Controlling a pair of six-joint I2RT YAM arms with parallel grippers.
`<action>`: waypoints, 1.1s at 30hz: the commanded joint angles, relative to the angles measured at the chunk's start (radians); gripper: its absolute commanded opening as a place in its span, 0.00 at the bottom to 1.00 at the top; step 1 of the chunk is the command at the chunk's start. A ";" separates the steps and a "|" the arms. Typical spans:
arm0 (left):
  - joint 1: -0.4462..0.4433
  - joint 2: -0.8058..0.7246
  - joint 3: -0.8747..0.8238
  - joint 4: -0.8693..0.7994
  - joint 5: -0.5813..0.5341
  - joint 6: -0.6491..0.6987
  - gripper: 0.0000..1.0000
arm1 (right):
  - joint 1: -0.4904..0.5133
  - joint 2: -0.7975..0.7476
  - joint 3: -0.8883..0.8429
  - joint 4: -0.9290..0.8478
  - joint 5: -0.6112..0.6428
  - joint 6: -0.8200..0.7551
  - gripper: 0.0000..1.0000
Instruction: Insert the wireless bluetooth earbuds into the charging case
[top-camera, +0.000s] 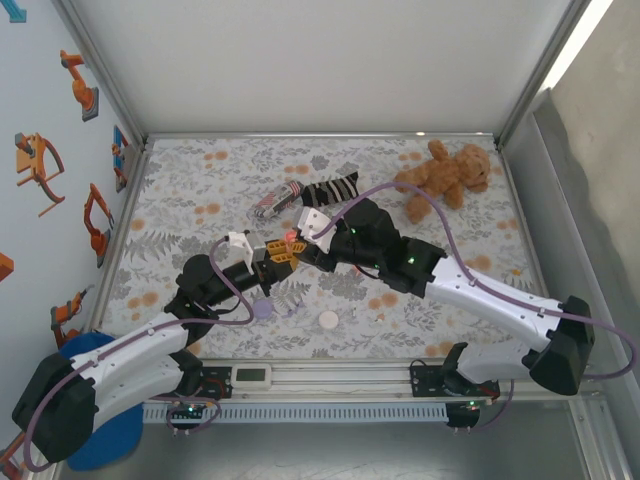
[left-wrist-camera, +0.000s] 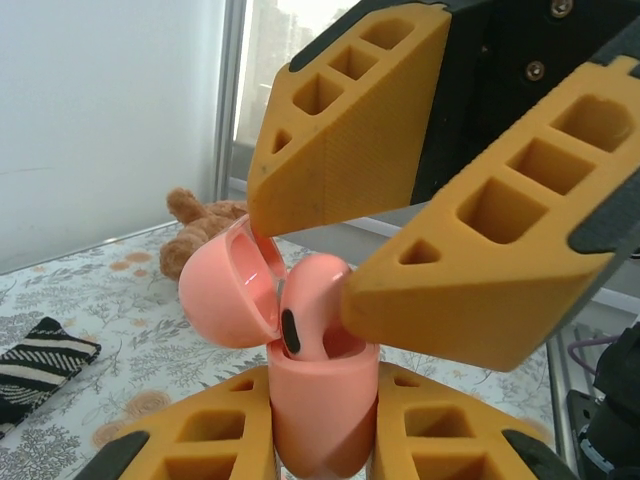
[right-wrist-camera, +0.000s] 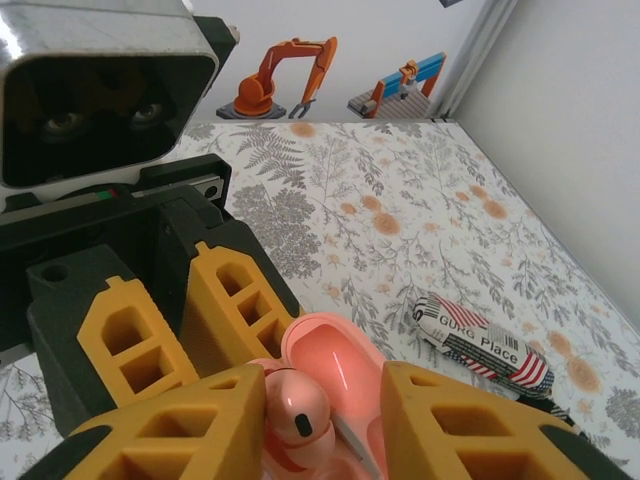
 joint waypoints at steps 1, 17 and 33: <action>-0.006 -0.008 0.022 0.043 -0.003 -0.007 0.00 | 0.008 -0.040 0.005 -0.010 -0.011 0.025 0.39; -0.007 -0.030 0.006 0.041 -0.008 -0.006 0.00 | -0.022 -0.142 0.035 -0.036 0.154 0.212 0.83; -0.007 -0.126 -0.010 -0.053 -0.040 0.029 0.00 | -0.347 -0.179 -0.099 -0.052 -0.057 0.587 1.00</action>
